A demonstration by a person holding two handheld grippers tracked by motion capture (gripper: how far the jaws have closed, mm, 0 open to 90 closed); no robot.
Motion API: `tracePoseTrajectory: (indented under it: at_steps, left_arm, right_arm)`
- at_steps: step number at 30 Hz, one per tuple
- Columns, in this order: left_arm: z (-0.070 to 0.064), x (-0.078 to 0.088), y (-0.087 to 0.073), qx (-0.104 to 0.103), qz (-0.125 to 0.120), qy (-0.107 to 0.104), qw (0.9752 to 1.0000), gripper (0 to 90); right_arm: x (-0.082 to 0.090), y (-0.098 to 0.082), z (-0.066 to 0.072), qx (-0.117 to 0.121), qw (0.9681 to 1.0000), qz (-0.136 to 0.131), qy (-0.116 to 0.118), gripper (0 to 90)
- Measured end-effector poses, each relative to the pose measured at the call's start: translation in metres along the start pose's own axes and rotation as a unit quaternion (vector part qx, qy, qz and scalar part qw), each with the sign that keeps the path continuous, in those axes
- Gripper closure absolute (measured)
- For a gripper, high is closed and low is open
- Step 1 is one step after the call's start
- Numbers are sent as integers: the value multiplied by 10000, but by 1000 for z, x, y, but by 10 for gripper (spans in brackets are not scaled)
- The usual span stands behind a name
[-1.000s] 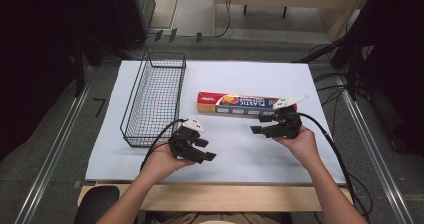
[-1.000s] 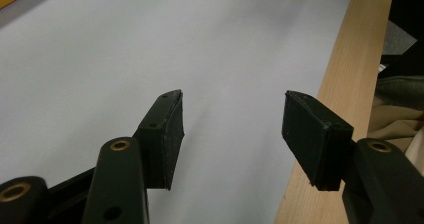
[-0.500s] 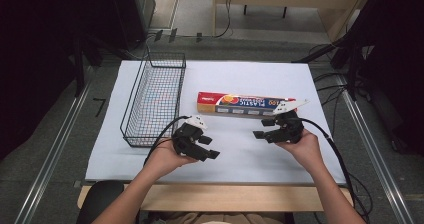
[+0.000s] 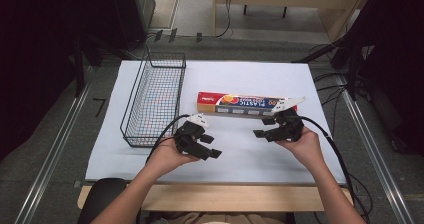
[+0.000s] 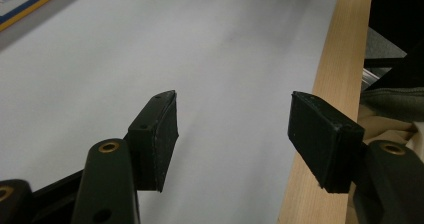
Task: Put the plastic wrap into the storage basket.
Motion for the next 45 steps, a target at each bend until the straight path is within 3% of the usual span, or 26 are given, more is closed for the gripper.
tracePoseTrajectory:
  at_steps: [4, 13, 15, 20, 24, 29, 37, 45]
  left_arm:
    - [-1, -1, 0, -26, 21, -6, 10000, 368]
    - [0, 3, 0, 9, -33, -9, 10000, 370]
    - [0, 4, -1, -10, -63, 1, 10000, 370]
    - [-1, 3, -1, -45, -37, 12, 10000, 369]
    - [-1, 3, -1, -43, -35, 6, 10000, 368]
    - [-1, 4, -1, -46, -32, 26, 10000, 362]
    - [-2, 4, -2, -58, -41, 27, 10000, 361]
    - [-4, 5, -5, -48, -31, 36, 10000, 361]
  right_arm:
    - [4, 10, 0, 176, 9998, -39, -47, 389]
    - [7, 23, -7, 605, 9978, 246, -69, 398]
    - [5, 27, -10, 765, 9964, 342, -164, 398]
    - [4, 33, -18, 690, 9966, 440, -18, 407]
    - [5, 38, -23, 773, 9959, 459, -61, 386]
    - [2, 44, -33, 1133, 9913, 670, -79, 373]
    - [-9, 53, -52, 1246, 9897, 693, 83, 357]
    - [-19, 64, -68, 1109, 9903, 826, 130, 317]
Point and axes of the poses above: each handheld gripper's, and its own axes: x roughly backward along the jaws, y roughly out of its top, z roughly to its left, the point moved 2 cm from there along -x, roughly forward along the jaws, and after that the axes turned 10 degrees about x, right-handed, at the moved point
